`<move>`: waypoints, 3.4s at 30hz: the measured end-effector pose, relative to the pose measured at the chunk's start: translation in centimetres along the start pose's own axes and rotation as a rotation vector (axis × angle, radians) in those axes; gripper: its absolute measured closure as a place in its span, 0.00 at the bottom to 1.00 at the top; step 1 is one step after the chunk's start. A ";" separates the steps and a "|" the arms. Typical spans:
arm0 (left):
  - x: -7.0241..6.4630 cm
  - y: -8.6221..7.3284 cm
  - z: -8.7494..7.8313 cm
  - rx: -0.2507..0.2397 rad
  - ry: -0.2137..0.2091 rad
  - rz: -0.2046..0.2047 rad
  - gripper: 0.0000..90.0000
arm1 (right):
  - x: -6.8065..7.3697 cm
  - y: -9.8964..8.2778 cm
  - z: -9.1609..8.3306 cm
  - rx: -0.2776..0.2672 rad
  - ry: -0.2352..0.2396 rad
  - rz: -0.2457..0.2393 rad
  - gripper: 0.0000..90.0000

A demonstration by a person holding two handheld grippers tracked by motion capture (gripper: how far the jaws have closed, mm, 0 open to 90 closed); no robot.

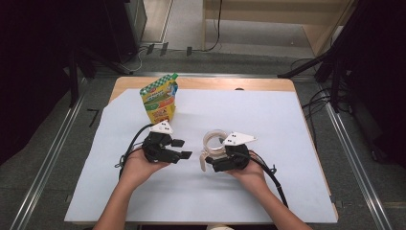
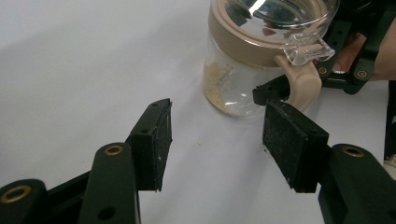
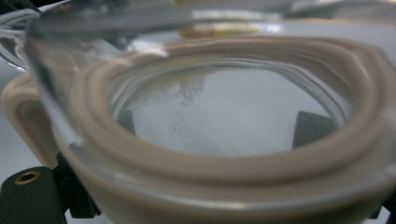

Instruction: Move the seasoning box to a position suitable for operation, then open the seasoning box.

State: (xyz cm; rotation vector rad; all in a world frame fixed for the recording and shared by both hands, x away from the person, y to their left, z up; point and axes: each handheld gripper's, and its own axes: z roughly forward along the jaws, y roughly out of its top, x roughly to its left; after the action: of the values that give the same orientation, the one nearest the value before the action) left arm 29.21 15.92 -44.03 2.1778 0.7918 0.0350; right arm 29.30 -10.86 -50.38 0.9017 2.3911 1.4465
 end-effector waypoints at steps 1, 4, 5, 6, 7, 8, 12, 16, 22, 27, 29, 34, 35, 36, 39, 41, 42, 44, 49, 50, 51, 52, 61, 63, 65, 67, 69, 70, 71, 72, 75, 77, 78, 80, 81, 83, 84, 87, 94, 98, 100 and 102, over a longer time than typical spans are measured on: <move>0.0 0.0 0.0 -0.002 -0.002 0.001 0.48 | 0.0 -0.1 0.0 -0.002 -0.001 -0.003 0.12; 0.0 0.0 0.2 0.000 -0.004 0.003 0.48 | 0.1 -0.2 -0.1 0.005 -0.002 -0.006 0.12; -0.1 0.0 0.2 0.004 -0.004 0.005 0.48 | 0.1 -0.3 -0.1 0.003 0.000 -0.008 0.12; -0.2 0.1 0.2 0.004 -0.010 0.006 0.48 | 0.0 -0.4 -0.2 0.002 0.003 -0.006 0.12; -0.2 0.2 0.2 -0.005 -0.027 -0.003 0.48 | 0.0 -0.4 -0.2 0.002 0.010 -0.005 0.12; -0.3 0.3 0.3 -0.017 -0.042 -0.004 0.48 | -0.1 -0.5 -0.2 0.002 0.013 -0.007 0.12; -0.6 0.5 0.7 -0.010 -0.049 0.006 0.48 | 0.0 -0.7 -0.1 0.004 0.027 -0.014 0.07; -0.9 0.6 1.2 0.016 -0.045 0.021 0.48 | 0.0 -0.7 -0.2 0.008 0.052 -0.010 0.00; -0.9 0.7 1.1 0.005 -0.051 0.023 0.48 | 0.1 -1.4 -1.3 0.077 0.020 -0.012 0.00; -1.0 0.7 1.1 0.003 -0.049 0.025 0.48 | 0.5 -1.7 -2.8 0.092 0.027 0.017 0.00; -1.1 0.7 1.2 0.009 -0.048 0.026 0.48 | 0.6 -1.8 -3.5 0.094 0.033 0.019 0.00; -1.2 0.7 1.2 0.009 -0.054 0.012 0.48 | 0.9 -1.9 -5.4 0.083 0.038 0.006 0.03; -1.2 0.7 1.2 0.011 -0.053 0.015 0.48 | 0.9 -1.9 -5.9 0.085 0.038 0.006 0.04; -1.3 0.7 1.3 0.014 -0.053 0.015 0.49 | 0.9 -2.0 -6.4 0.085 0.033 0.007 0.05; -1.4 0.7 1.5 0.016 -0.056 0.014 0.51 | 0.5 -2.0 -7.8 0.073 0.021 0.016 0.15; -1.6 0.7 1.7 0.025 -0.059 0.035 0.56 | 0.1 -1.9 -8.6 0.053 0.005 0.015 0.21; -1.6 0.7 1.7 0.025 -0.059 0.035 0.59 | -0.2 -1.8 -9.0 0.056 0.013 0.017 0.30; -2.0 0.6 2.0 0.030 -0.069 0.029 0.64 | -0.6 -1.7 -9.5 0.042 0.022 0.013 0.40; -2.0 0.5 2.8 0.044 -0.072 -0.014 0.86 | -1.4 -1.6 -9.7 0.037 0.014 0.050 0.58; -2.1 0.6 2.9 0.043 -0.068 -0.014 0.89 | -1.6 -1.7 -9.7 0.038 0.023 0.061 0.63; -2.2 0.6 3.0 0.043 -0.065 -0.010 0.93 | -1.7 -1.7 -9.7 0.035 0.028 0.065 0.69; -2.3 0.6 3.2 0.043 -0.071 -0.003 0.96 | -1.7 -1.7 -9.8 0.039 0.027 0.071 0.75; -2.9 0.7 3.7 0.056 -0.090 0.032 1.00 | -0.6 -1.5 -9.3 0.062 0.057 0.033 1.00; -3.0 0.7 3.7 0.052 -0.098 0.031 1.00 | -0.3 -1.5 -9.0 0.073 0.078 0.026 1.00; -3.1 0.7 3.7 0.046 -0.106 0.033 1.00 | -0.1 -1.5 -8.7 0.077 0.095 0.021 1.00; -3.2 0.7 3.8 0.044 -0.098 0.040 1.00 | 0.1 -1.5 -8.4 0.082 0.101 0.014 1.00; -3.2 0.7 3.8 0.043 -0.096 0.038 1.00 | 0.3 -1.4 -8.2 0.086 0.102 0.009 1.00; -3.2 0.7 3.7 0.042 -0.095 0.037 1.00 | 0.3 -1.4 -8.1 0.083 0.102 0.004 1.00; -3.3 0.7 3.7 0.042 -0.102 0.034 1.00 | 0.3 -1.4 -8.0 0.083 0.095 0.004 1.00; -3.3 0.7 3.7 0.042 -0.114 0.036 1.00 | 0.3 -1.4 -7.9 0.082 0.097 0.007 1.00; -3.7 0.7 3.9 0.042 -0.131 0.047 1.00 | 0.2 -1.3 -7.9 0.075 0.104 0.012 1.00; -4.1 0.8 4.2 0.049 -0.127 0.062 1.00 | 0.2 -1.3 -7.9 0.074 0.106 0.013 1.00; -4.3 0.8 4.4 0.047 -0.135 0.061 1.00 | 0.2 -1.3 -7.9 0.074 0.102 0.012 1.00; -4.7 0.8 4.7 0.054 -0.137 0.069 1.00 | 0.2 -1.3 -7.9 0.071 0.097 0.012 1.00; -4.8 0.9 4.8 0.052 -0.139 0.069 1.00 | 0.1 -1.3 -8.0 0.070 0.095 0.015 1.00; -4.9 0.9 4.8 0.055 -0.134 0.069 1.00 | -0.1 -1.3 -8.1 0.066 0.086 0.020 1.00; -4.9 0.9 4.8 0.056 -0.136 0.063 1.00 | -0.3 -1.4 -8.1 0.066 0.081 0.022 1.00; -4.9 0.9 4.9 0.053 -0.146 0.062 1.00 | -0.6 -1.4 -8.1 0.059 0.078 0.034 1.00; -5.3 1.2 5.4 0.057 -0.146 0.070 1.00 | -0.9 -1.4 -8.1 0.049 0.054 0.037 1.00; -5.6 1.2 5.9 0.033 -0.182 0.059 1.00 | -1.1 -1.4 -8.1 0.050 0.050 0.039 1.00; -6.0 1.4 6.1 0.016 -0.196 0.064 0.99 | -1.2 -1.4 -8.1 0.051 0.046 0.037 1.00; -6.3 1.6 6.3 0.014 -0.204 0.075 0.98 | -1.2 -1.5 -8.1 0.050 0.045 0.037 1.00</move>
State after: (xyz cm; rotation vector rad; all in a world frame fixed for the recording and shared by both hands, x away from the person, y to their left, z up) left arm 26.74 7.44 -45.78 2.1825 0.5965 -0.1526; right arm 25.89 -17.96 -47.75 0.9392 2.4659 1.4406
